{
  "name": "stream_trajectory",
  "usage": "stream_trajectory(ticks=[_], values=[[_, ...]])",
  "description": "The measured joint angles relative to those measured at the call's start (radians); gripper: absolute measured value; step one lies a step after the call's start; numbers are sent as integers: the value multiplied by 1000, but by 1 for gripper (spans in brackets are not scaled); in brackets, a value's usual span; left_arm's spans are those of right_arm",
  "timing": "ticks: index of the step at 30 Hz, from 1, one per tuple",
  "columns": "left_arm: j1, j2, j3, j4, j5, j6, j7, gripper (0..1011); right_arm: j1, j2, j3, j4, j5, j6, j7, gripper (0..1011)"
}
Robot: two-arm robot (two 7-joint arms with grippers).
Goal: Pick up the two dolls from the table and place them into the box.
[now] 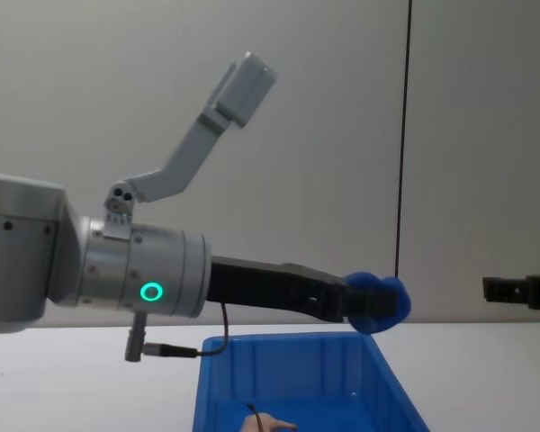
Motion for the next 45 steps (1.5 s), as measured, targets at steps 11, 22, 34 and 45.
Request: stream_trajectory(ticks=[11,22,34,45], values=[[-30,-20,12,49,15,-6,-44,131,0,0,0,0,0,0,0,1001],[-43,-29,17,70,21,-9,-63,127,0,0,0,0,0,0,0,1001],[-49,-33,19,80,23,-10,-71,120,0,0,0,0,0,0,0,1001],[-51,-34,20,83,25,-10,-74,478,0,0,0,0,0,0,0,1001]])
